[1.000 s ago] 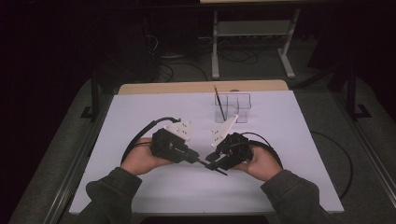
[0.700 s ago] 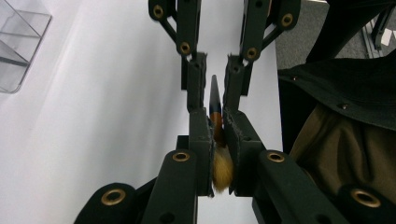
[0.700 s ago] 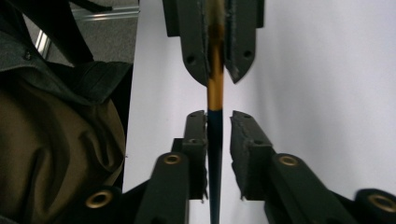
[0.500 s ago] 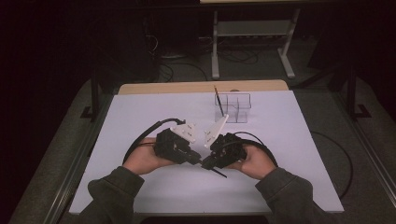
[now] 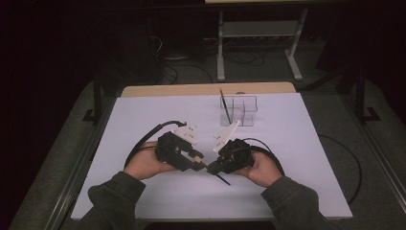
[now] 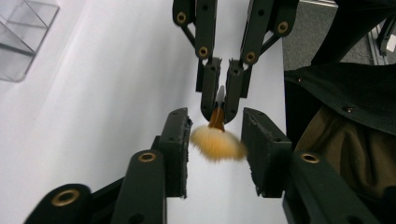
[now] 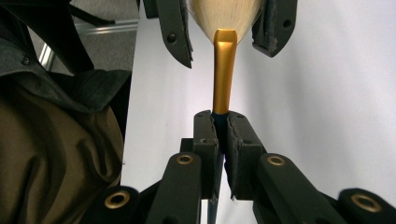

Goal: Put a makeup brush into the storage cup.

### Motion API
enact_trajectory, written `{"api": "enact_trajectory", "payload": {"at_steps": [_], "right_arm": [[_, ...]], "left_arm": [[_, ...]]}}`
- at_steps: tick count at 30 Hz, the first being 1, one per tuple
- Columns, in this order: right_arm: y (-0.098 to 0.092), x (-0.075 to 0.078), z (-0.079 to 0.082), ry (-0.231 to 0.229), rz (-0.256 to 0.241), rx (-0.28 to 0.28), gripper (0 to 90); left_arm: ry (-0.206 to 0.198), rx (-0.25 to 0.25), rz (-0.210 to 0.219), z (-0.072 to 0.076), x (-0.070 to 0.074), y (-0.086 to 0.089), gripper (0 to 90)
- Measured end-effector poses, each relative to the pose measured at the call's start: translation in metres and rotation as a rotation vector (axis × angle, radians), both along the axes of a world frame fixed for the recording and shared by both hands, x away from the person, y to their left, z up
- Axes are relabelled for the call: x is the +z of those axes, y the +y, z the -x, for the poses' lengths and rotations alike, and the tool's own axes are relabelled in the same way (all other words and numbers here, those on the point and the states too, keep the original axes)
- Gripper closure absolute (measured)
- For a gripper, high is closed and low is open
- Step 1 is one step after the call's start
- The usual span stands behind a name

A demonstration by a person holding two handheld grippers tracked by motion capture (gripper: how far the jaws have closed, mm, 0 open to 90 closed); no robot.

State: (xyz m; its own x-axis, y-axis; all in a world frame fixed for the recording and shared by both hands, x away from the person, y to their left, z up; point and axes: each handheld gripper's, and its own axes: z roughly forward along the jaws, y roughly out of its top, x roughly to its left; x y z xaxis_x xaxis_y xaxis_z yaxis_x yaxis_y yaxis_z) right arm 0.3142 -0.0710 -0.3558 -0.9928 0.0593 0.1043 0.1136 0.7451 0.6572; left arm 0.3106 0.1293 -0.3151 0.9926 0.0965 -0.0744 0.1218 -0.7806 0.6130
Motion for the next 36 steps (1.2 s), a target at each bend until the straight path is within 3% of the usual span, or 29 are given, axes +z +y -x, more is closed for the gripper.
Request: {"api": "enact_trajectory", "payload": {"at_steps": [6, 9, 13, 15, 21, 28, 36], "right_arm": [[0.001, -0.002, 0.002, -0.011, -0.024, -0.008, 83.0], [0.003, -0.003, 0.003, -0.022, -0.023, -0.009, 83.0], [0.004, -0.002, 0.004, -0.039, -0.02, -0.014, 83.0], [0.003, -0.002, 0.003, -0.042, -0.024, -0.019, 83.0], [0.005, -0.002, 0.004, -0.055, -0.012, -0.018, 82.2], [0.008, 0.002, 0.005, -0.053, 0.025, -0.017, 78.2], [0.015, 0.003, 0.006, -0.054, 0.051, -0.015, 80.2]], "left_arm": [[0.012, 0.005, -0.001, -0.001, -0.003, 0.0, 59.0], [0.011, 0.004, 0.002, -0.001, -0.002, -0.001, 64.0], [0.022, 0.012, 0.004, -0.003, -0.002, 0.0, 77.9], [0.019, 0.013, 0.003, -0.003, -0.001, 0.0, 79.8], [0.028, 0.0, -0.009, -0.002, 0.0, -0.002, 82.0], [0.008, -0.008, -0.038, 0.0, 0.001, -0.004, 83.1], [0.001, -0.018, -0.032, 0.0, 0.003, -0.006, 83.5]]}}
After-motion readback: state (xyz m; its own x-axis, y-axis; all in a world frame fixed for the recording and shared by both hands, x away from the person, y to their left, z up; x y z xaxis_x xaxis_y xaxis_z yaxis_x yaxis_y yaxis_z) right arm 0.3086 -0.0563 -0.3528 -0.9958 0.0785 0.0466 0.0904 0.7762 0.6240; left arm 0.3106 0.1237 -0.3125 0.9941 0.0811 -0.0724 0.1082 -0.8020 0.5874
